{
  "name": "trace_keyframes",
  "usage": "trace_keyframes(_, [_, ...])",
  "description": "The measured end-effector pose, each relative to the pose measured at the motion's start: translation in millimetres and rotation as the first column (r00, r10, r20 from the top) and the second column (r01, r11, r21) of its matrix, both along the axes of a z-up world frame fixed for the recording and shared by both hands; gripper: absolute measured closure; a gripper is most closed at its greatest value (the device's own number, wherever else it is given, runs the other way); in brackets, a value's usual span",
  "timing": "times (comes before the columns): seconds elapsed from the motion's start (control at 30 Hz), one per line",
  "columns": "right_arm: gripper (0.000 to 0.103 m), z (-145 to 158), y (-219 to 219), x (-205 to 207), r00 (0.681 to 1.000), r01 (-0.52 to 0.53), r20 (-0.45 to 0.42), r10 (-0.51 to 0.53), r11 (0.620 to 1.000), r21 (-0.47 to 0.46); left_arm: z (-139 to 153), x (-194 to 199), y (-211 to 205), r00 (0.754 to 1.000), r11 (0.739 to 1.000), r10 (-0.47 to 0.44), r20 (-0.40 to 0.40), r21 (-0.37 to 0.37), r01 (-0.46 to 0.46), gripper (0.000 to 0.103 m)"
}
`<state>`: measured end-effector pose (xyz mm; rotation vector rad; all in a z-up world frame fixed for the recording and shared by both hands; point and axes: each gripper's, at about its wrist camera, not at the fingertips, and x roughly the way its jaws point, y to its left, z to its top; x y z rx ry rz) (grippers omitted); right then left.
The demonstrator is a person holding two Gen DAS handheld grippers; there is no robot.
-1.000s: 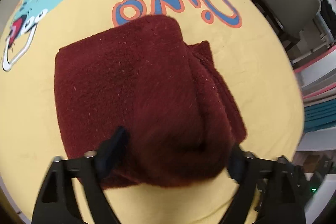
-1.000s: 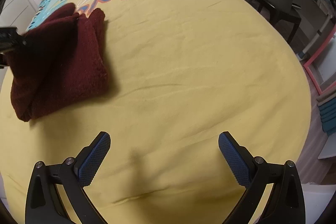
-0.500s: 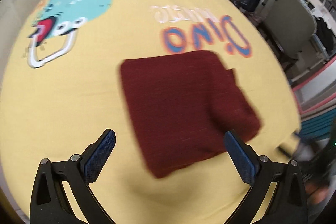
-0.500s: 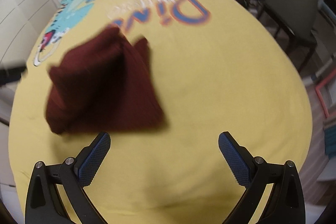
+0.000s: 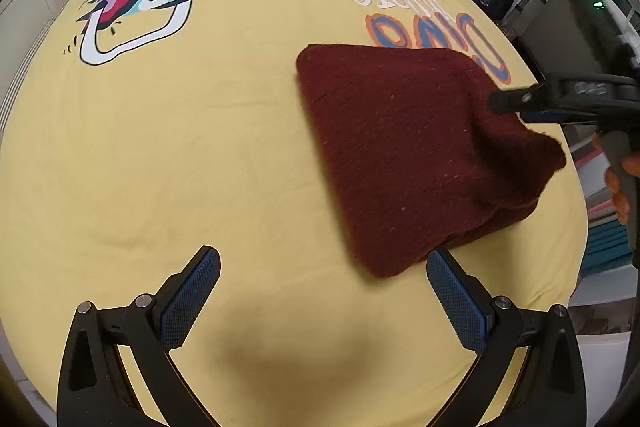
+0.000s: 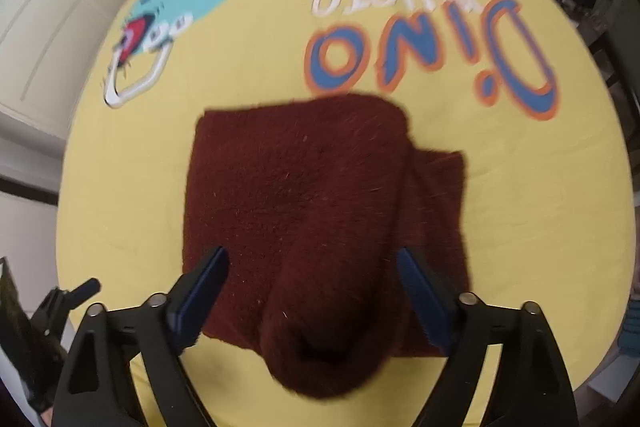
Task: Fold small clothes
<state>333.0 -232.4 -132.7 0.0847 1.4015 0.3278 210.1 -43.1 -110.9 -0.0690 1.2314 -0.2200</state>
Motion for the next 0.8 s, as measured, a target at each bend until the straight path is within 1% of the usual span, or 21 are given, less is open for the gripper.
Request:
trace_keyframes(0.1, [0.017, -22.0, 6.7, -2.8, 0.999, -0.016, -0.039, 0.014, 0.999, -0.048, -3.7, -2.5, 7.1, 1.000, 1.000, 0.005, -0.011, -0.028, -0.005, 0.001])
trace_keyframes(0.17, [0.022, -33.3, 5.5, -5.3, 0.998, -0.017, -0.061, 0.013, 0.998, -0.065, -7.9, -2.1, 9.7, 1.000, 1.000, 0.011, -0.018, -0.029, -0.011, 0.001])
trace_keyframes(0.23, [0.054, -42.4, 1.1, -10.3, 0.997, -0.017, -0.076, 0.012, 0.997, -0.069, -12.2, -1.3, 10.4, 1.000, 0.999, 0.015, -0.027, -0.031, -0.015, 0.001])
trace_keyframes(0.27, [0.055, -46.1, -1.0, -13.5, 0.996, -0.032, -0.081, 0.025, 0.996, -0.081, -14.1, -0.8, 10.4, 0.999, 0.999, 0.013, -0.035, -0.035, -0.014, 0.001])
trace_keyframes(0.3, [0.065, -47.4, -3.4, -17.1, 0.996, -0.045, -0.075, 0.039, 0.996, -0.082, -15.9, -0.5, 9.3, 0.999, 0.999, 0.008, -0.045, -0.038, -0.009, 0.001])
trace_keyframes(0.33, [0.071, -46.8, -6.0, -19.5, 0.997, -0.047, -0.070, 0.042, 0.996, -0.076, -16.2, 0.1, 7.5, 0.999, 0.999, -0.001, -0.048, -0.035, 0.000, 0.001])
trace_keyframes(0.4, [0.075, -39.9, -14.5, -23.9, 0.999, -0.037, -0.040, 0.035, 0.998, -0.052, -16.4, -0.6, 3.2, 0.999, 0.999, -0.029, -0.043, -0.020, 0.028, 0.001])
trace_keyframes(0.5, [0.077, -22.9, -37.6, -31.9, 0.999, 0.024, 0.036, -0.024, 1.000, -0.019, -17.3, -1.7, -1.4, 0.998, 0.999, -0.046, -0.042, -0.001, 0.046, 0.001])
trace_keyframes(0.6, [0.077, -18.0, -54.6, -44.7, 0.997, 0.037, 0.074, -0.035, 0.999, -0.029, -19.9, -2.6, -8.9, 0.997, 0.998, -0.059, -0.045, -0.005, 0.059, 0.001])
trace_keyframes(0.7, [0.078, -24.9, -73.5, -59.2, 0.996, 0.055, 0.072, -0.052, 0.998, -0.031, -23.9, -3.7, -15.4, 0.996, 0.998, -0.068, -0.049, -0.008, 0.067, 0.001])
trace_keyframes(0.8, [0.074, -39.2, -90.3, -63.5, 0.993, 0.096, 0.069, -0.094, 0.995, -0.019, -29.4, -3.4, -22.6, 0.995, 0.997, -0.076, -0.064, -0.014, 0.075, 0.001])
